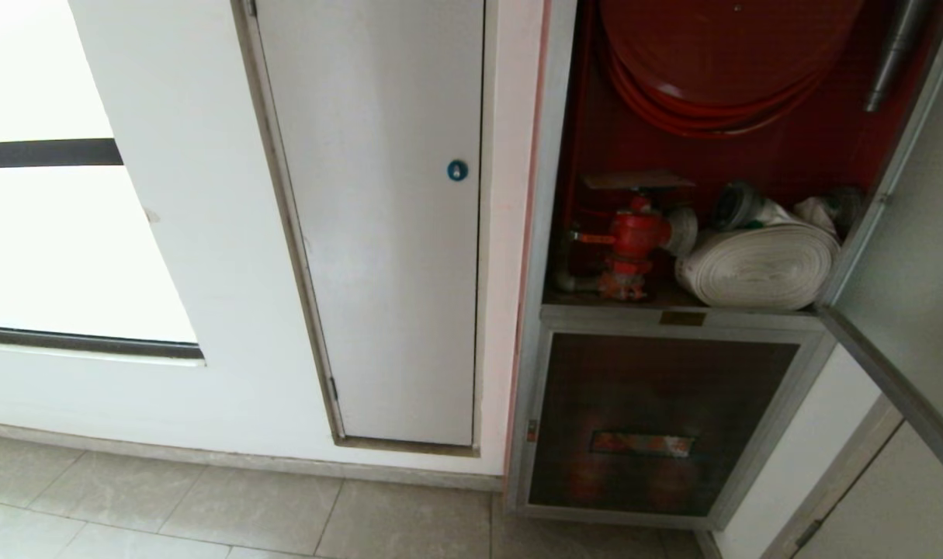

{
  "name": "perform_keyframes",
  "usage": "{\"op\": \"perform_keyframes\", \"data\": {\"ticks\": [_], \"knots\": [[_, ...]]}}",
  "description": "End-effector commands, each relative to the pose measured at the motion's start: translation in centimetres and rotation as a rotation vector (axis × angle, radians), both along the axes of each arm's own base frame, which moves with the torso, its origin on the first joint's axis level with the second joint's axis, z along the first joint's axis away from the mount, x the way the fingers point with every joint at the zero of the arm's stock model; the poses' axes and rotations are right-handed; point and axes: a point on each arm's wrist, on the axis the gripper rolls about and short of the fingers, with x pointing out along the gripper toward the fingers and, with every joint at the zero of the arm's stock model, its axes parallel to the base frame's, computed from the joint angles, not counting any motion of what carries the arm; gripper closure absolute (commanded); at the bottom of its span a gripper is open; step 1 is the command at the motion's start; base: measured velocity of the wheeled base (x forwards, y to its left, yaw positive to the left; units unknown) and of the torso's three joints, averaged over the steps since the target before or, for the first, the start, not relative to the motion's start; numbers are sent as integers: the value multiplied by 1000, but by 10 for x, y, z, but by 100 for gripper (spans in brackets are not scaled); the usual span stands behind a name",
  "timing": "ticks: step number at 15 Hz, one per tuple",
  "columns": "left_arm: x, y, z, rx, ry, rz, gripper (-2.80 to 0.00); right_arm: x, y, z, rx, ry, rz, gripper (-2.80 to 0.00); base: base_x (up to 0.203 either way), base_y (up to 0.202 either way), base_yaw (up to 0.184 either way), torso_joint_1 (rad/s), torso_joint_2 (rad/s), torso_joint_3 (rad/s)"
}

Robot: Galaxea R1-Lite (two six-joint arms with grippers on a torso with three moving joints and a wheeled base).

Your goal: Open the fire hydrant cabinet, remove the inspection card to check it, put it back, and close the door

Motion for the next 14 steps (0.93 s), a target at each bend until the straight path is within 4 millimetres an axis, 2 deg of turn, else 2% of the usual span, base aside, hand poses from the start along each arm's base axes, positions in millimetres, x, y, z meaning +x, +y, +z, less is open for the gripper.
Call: {"op": "perform_keyframes", "data": {"ticks": [1,14], "knots": [[0,0,0,0,1,0,0,0,0,-1,-3,4,0,0,0,0,0,0,0,0],[0,0,0,0,2,0,0,0,0,-1,-8,4,2,0,0,0,0,0,0,0]]}}
